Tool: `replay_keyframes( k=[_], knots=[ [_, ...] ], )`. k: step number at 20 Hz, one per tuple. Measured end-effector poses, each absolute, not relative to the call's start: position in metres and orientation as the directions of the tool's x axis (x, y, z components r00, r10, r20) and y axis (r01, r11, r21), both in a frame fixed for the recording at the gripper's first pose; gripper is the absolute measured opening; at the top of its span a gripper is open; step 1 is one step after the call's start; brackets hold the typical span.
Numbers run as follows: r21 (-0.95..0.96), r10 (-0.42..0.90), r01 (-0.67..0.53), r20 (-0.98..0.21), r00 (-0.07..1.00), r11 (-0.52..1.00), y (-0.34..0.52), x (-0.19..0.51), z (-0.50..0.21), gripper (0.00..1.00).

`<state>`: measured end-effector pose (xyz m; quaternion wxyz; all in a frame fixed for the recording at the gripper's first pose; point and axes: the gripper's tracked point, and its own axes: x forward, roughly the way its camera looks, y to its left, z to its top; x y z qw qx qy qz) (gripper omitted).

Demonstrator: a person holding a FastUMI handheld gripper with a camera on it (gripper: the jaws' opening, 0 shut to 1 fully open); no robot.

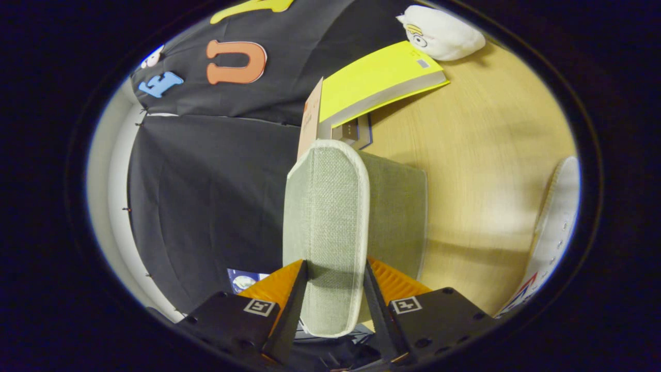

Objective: Open the storage box then place both shoes into the box .Put the left shoe in first, then the right shoe, with the right side of both shoes facing outward in a uniform manner.

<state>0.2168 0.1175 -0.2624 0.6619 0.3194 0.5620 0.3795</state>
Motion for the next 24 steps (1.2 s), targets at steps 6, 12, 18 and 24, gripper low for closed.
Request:
replay_keyframes(
  k=[6,12,18,24],
  knots=[
    [0.778,0.789,-0.132,-0.598,0.141,0.614,0.099,0.216,-0.248,0.35],
    [0.770,0.776,-0.122,-0.601,0.192,0.626,0.103,0.209,-0.203,0.06],
    [0.763,0.778,-0.173,-0.579,0.244,0.623,0.130,0.207,-0.142,0.05],
    [0.785,0.797,-0.178,-0.542,0.267,0.594,0.190,0.200,-0.090,0.05]
  ],
)
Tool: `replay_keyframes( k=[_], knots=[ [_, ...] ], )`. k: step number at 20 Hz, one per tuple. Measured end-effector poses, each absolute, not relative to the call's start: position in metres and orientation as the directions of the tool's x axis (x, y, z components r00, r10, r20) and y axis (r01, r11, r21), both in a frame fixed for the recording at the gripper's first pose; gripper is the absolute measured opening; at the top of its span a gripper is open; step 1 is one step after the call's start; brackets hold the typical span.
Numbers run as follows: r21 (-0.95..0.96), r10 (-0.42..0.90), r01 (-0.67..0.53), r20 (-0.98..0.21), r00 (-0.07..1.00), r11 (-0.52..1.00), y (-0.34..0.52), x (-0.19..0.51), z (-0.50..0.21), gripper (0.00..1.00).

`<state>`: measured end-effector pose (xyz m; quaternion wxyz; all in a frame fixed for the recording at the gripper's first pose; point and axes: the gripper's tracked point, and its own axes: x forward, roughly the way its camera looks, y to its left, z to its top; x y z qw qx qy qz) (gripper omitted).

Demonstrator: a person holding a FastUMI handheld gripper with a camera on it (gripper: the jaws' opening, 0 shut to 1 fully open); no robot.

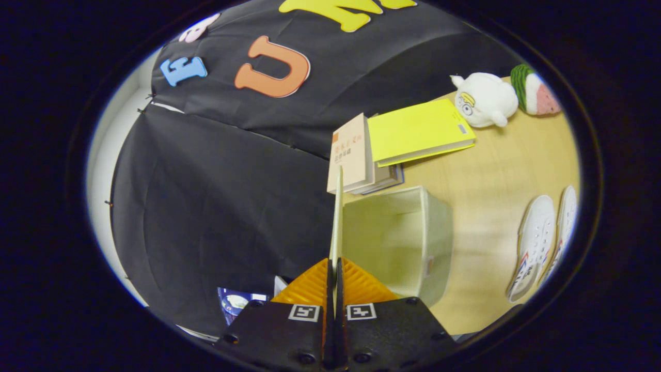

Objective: Open the storage box then place both shoes into the box .Put the left shoe in first, then the right shoe, with the right side of both shoes facing outward in a uniform manner.

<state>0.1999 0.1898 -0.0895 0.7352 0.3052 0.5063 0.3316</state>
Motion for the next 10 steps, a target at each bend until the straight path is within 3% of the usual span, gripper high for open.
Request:
replay_keyframes(
  k=[10],
  knots=[
    [0.724,0.778,-0.287,-0.597,0.195,0.628,0.310,0.181,-0.068,0.06]
  ],
)
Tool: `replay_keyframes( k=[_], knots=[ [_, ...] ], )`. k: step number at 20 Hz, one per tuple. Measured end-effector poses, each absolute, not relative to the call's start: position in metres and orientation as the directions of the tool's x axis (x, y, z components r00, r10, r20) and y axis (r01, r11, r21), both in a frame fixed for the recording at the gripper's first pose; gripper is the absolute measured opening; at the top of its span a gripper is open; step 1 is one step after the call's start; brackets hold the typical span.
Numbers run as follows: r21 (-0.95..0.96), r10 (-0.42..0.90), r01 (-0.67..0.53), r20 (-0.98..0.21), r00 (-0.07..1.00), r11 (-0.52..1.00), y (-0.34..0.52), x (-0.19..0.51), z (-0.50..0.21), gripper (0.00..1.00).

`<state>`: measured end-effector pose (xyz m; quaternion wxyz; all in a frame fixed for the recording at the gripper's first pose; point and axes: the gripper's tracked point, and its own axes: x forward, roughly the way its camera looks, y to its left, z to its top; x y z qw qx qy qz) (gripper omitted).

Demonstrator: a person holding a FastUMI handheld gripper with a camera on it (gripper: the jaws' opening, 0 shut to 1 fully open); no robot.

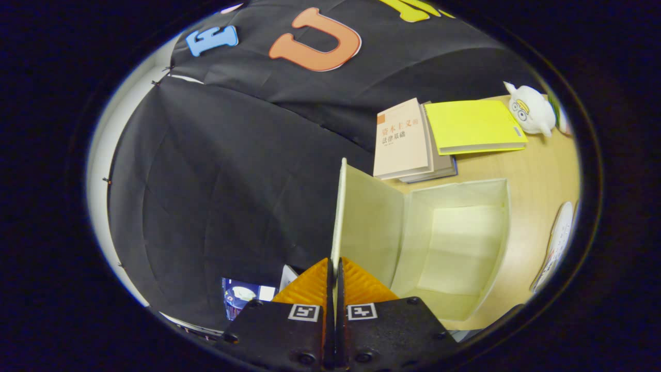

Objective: Open the storage box then place both shoes into the box .Put the left shoe in first, then the right shoe, with the right side of both shoes facing outward in a uniform manner.

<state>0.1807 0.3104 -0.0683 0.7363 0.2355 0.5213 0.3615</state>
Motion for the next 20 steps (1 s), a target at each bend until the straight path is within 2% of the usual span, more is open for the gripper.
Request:
replay_keyframes(
  k=[4,6,11,12,15,16,20],
  knots=[
    [0.665,0.744,-0.344,-0.640,0.193,0.662,0.355,0.180,-0.076,0.09],
    [0.631,0.725,-0.371,-0.652,0.222,0.681,0.371,0.184,-0.080,0.15],
    [0.586,0.667,-0.339,-0.714,0.214,0.736,0.383,0.183,-0.096,0.60],
    [0.562,0.636,-0.322,-0.742,0.210,0.762,0.376,0.183,-0.102,0.62],
    [0.493,0.559,-0.298,-0.805,0.200,0.817,0.354,0.184,-0.120,0.94],
    [0.474,0.537,-0.292,-0.819,0.201,0.831,0.344,0.185,-0.126,0.99],
    [0.431,0.485,-0.268,-0.853,0.190,0.862,0.297,0.182,-0.147,0.99]
  ],
)
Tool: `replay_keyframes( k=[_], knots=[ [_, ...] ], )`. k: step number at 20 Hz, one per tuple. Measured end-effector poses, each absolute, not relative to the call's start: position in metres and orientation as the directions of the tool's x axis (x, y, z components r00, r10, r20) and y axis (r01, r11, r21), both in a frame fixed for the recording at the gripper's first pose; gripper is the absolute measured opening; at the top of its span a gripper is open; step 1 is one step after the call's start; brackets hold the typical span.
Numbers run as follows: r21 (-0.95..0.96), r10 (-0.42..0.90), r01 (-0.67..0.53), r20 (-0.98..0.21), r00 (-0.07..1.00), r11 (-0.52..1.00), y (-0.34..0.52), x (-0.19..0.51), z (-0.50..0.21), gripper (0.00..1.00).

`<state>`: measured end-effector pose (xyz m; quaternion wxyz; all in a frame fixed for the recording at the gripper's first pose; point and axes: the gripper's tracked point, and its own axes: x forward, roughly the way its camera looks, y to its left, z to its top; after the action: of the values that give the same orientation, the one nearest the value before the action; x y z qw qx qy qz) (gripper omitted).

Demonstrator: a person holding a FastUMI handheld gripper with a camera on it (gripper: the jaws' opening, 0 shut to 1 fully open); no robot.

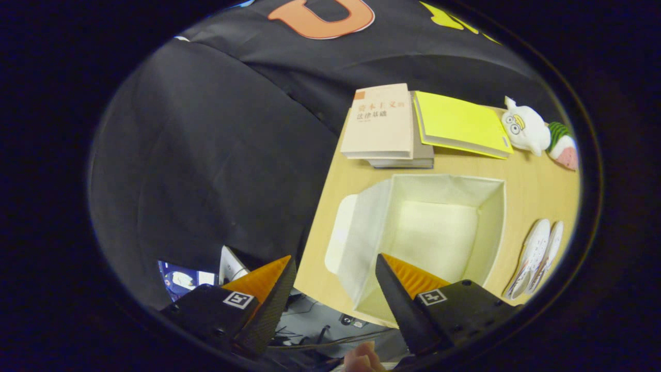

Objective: Open the storage box then place both shoes into the box .Put the left shoe in first, then the right shoe, with the right side of both shoes facing outward in a uniform manner.

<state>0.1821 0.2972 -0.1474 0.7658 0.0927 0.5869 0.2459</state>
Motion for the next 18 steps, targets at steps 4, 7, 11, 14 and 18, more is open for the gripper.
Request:
replay_keyframes(
  k=[4,7,11,14,18],
  knots=[
    [0.398,0.441,-0.231,-0.880,0.177,0.888,0.236,0.179,-0.169,1.00],
    [0.330,0.375,-0.204,-0.893,0.248,0.922,0.180,0.190,-0.181,1.00],
    [0.283,0.318,-0.165,-0.913,0.257,0.945,0.111,0.187,-0.196,1.00],
    [0.259,0.282,-0.119,-0.923,0.261,0.959,0.060,0.187,-0.212,1.00],
    [0.240,0.248,-0.063,-0.940,0.235,0.969,0.004,0.180,-0.237,1.00]
  ],
)
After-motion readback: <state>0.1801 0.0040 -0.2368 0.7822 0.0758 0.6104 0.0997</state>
